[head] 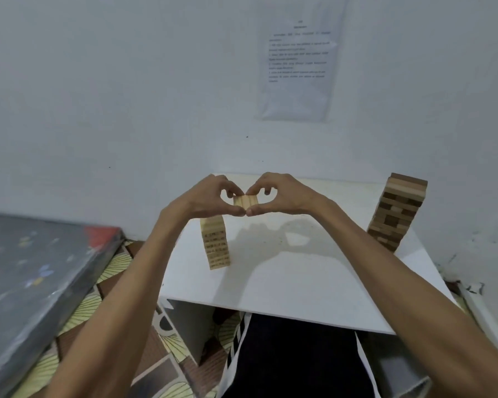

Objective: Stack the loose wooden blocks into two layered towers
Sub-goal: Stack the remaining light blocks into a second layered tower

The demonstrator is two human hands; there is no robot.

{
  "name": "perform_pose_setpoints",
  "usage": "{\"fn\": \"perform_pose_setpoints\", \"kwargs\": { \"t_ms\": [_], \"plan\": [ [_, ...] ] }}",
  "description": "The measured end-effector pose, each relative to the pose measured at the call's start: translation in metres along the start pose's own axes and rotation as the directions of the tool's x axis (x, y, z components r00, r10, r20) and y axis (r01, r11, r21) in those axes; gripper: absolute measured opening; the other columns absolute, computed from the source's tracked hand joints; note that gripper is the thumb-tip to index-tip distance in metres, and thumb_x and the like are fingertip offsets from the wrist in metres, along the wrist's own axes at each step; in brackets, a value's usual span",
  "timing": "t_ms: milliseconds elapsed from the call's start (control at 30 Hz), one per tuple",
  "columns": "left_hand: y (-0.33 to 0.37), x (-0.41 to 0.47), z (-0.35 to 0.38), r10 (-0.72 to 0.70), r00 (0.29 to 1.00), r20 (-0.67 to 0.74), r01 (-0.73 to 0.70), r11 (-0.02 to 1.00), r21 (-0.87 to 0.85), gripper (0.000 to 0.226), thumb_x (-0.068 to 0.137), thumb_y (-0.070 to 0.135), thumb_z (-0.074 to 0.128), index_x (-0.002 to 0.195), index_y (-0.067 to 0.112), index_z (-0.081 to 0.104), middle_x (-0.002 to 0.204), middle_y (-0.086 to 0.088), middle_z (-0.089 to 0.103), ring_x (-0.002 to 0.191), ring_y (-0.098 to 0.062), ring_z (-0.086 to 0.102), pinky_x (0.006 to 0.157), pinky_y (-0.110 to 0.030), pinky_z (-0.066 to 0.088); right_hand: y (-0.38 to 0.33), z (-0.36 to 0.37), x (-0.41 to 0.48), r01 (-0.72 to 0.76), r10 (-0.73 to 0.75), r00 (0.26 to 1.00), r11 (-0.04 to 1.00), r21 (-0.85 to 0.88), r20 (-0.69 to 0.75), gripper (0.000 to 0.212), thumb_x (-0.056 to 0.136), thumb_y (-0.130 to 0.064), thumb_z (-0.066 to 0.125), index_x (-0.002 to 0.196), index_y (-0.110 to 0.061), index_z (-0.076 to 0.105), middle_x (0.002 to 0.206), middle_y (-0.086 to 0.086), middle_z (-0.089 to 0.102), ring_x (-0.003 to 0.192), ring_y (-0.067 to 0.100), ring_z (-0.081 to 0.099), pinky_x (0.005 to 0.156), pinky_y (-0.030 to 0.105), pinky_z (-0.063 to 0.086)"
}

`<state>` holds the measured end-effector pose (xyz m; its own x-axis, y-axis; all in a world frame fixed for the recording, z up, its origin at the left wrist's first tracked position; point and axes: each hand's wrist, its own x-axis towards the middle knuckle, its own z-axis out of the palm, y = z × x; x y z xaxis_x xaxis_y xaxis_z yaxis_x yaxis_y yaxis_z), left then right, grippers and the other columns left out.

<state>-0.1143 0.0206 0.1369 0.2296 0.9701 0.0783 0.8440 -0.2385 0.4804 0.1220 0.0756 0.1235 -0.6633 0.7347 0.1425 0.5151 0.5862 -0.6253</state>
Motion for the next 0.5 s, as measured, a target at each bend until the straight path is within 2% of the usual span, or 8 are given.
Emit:
{"fn": "perform_pose_setpoints", "kwargs": {
  "t_ms": [200, 333, 500],
  "plan": [
    [-0.038, -0.034, -0.016, -0.095, 0.995, -0.028, 0.096, 0.995, 0.021, 0.062, 0.064, 0.067, 0.070, 0.118, 0.036, 0.071, 0.102, 0.016, 0.057, 0.096, -0.004, 0.049, 0.074, -0.026, 0.037, -0.028, 0.032, 0.035, 0.041, -0.039, 0.995, 0.999, -0.013, 0.094, 0.049, 0.074, -0.057, 0.086, 0.116, -0.037, 0.072, 0.117, -0.020, 0.058, 0.106, 0.003, 0.054, 0.079, 0.020, 0.041],
    [-0.052, -0.048, -0.014, -0.118, 0.990, -0.072, 0.118, 0.993, -0.006, 0.062, 0.064, 0.066, 0.071, 0.118, 0.035, 0.072, 0.102, 0.013, 0.059, 0.094, -0.005, 0.049, 0.074, -0.026, 0.037, -0.034, 0.044, 0.047, 0.058, -0.050, 0.989, 0.997, -0.055, 0.139, 0.050, 0.077, -0.056, 0.084, 0.120, -0.037, 0.070, 0.121, -0.017, 0.057, 0.107, 0.006, 0.053, 0.077, 0.018, 0.040],
    [-0.060, -0.052, -0.006, -0.148, 0.987, -0.058, 0.147, 0.989, -0.020, 0.063, 0.063, 0.066, 0.072, 0.119, 0.036, 0.071, 0.104, 0.013, 0.057, 0.096, -0.003, 0.048, 0.075, -0.024, 0.037, -0.033, 0.053, 0.051, 0.041, -0.026, 0.983, 0.996, -0.083, 0.180, 0.051, 0.075, -0.060, 0.083, 0.120, -0.039, 0.070, 0.122, -0.017, 0.056, 0.109, 0.007, 0.053, 0.079, 0.023, 0.040]
  ]
}}
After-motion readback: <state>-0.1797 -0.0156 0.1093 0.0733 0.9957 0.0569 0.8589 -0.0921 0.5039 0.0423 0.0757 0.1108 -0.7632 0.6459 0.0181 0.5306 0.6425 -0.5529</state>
